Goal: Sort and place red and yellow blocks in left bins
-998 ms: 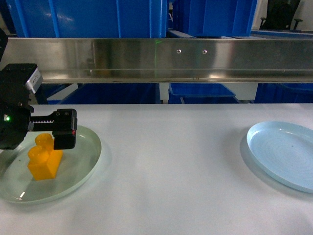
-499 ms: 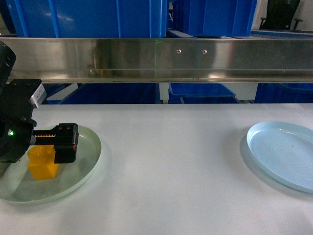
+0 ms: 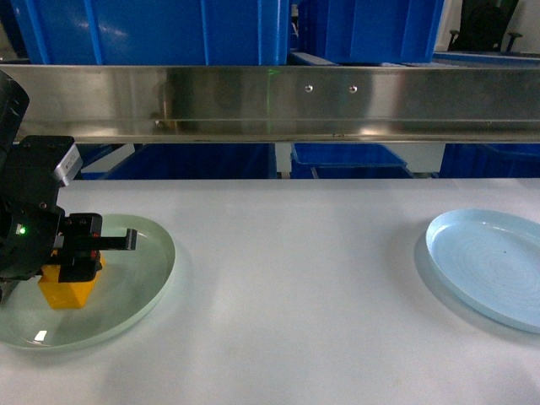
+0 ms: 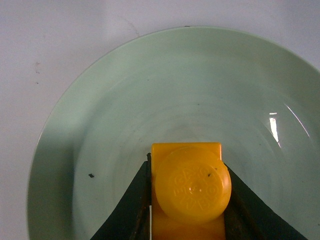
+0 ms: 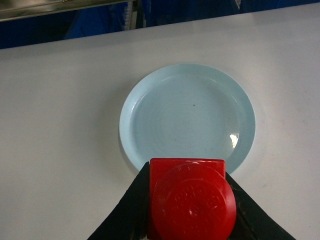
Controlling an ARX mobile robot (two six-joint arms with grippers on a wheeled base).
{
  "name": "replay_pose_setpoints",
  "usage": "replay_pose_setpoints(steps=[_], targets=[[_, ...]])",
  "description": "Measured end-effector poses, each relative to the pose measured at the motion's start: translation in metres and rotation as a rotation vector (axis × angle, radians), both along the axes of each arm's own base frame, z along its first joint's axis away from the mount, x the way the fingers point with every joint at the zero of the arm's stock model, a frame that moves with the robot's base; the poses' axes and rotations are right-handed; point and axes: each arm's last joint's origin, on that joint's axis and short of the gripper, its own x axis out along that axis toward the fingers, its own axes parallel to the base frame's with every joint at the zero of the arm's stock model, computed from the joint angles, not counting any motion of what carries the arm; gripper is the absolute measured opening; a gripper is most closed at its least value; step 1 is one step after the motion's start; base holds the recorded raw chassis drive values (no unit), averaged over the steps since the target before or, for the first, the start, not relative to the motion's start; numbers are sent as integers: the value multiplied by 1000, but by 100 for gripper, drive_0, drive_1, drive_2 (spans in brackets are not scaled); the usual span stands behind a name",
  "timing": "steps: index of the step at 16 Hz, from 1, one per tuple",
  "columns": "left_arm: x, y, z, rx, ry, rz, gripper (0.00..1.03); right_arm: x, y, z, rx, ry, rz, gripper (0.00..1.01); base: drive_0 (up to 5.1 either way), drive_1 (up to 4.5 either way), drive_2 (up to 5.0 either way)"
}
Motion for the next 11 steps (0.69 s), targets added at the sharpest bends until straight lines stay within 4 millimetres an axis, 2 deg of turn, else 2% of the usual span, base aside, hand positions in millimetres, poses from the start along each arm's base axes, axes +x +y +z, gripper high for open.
replay_pose_setpoints(steps=[4, 6, 11], targets=[[0, 0, 0, -4, -4, -5, 28, 0, 0, 0, 0, 0, 0, 28, 0, 0, 0], [0, 4, 9, -18, -32, -24, 28, 0, 0, 0, 0, 0, 0, 28, 0, 0, 0], [-9, 15, 91, -69, -308, -167, 28, 0, 0, 0, 0, 0, 0, 28, 0, 0, 0]])
